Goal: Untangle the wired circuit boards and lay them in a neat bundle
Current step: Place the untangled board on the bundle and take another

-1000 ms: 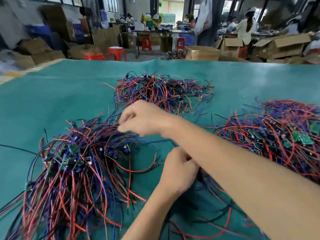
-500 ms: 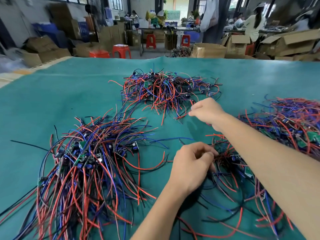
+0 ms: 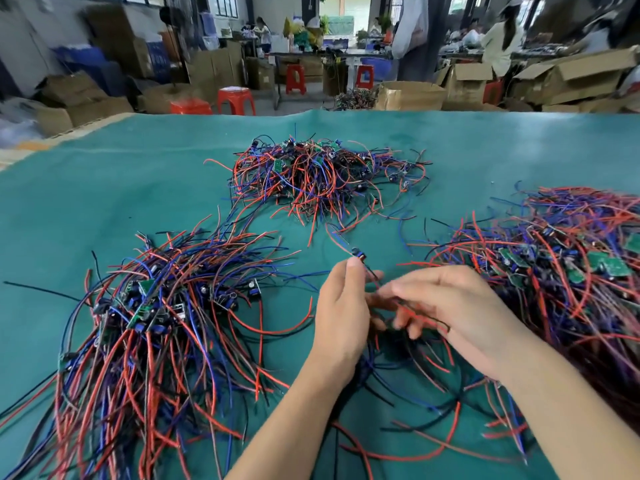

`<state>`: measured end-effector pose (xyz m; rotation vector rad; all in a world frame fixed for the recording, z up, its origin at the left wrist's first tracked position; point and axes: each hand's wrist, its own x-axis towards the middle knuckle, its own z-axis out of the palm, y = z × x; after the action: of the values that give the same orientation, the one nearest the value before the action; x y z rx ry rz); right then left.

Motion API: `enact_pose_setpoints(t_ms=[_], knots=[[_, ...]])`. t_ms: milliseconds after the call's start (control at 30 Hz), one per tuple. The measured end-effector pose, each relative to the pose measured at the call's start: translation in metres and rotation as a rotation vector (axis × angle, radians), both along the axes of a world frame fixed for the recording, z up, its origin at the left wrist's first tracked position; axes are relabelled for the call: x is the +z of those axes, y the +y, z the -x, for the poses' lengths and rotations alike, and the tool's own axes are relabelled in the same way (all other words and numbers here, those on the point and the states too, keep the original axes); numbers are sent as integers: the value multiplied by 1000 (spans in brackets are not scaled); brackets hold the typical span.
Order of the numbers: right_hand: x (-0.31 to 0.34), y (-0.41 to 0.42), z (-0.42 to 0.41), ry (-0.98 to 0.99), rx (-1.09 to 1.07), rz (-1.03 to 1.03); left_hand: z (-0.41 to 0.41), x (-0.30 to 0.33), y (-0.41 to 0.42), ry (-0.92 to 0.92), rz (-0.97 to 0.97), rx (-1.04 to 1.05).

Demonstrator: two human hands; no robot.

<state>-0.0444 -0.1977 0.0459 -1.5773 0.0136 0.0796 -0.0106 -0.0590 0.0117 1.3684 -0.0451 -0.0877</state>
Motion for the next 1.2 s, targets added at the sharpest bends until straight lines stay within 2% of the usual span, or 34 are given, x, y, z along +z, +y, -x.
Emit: enact_pose_setpoints(t_ms=[100,200,267,333,433,467,700,800,867,933,1000,1067,1133,1200], knots=[[-4,4,1,-24,125,165,-1,0,1,9,-28,17],[-4,4,3,-25,254,188,0,0,3,-17,-57,-11],[-3,3,3,-38,257,208,1,1,4,-12,-25,-55],[-4,0,0,-89,122,263,2,2,3,-15,-2,-102],[-13,-7,-8,-199,-219,426,2,-2,3,-78,-28,-188],[-15,-8,-12,-201,-278,410,2,-3,3,-96,-48,-218],[-21,9,-11,-147,-143,17,2,-5,7,-193,-185,-300],[-24,4,-13,-102,-155,-18,4,-1,4,-274,-196,-329],[-24,3,-13,-142,-168,-7,6,2,3,-270,-188,-320],[-24,3,-14,-189,-272,5,5,2,3,-265,-231,-292],[-24,-3,-16,-260,-465,61,6,1,3,-276,-270,-281],[-23,-12,-18,-383,-642,242,6,1,3,-272,-299,-286],[-17,-18,-15,-526,-755,445,6,2,3,-267,-315,-294],[-12,-24,-12,-605,-827,494,6,1,2,-255,-293,-299]])
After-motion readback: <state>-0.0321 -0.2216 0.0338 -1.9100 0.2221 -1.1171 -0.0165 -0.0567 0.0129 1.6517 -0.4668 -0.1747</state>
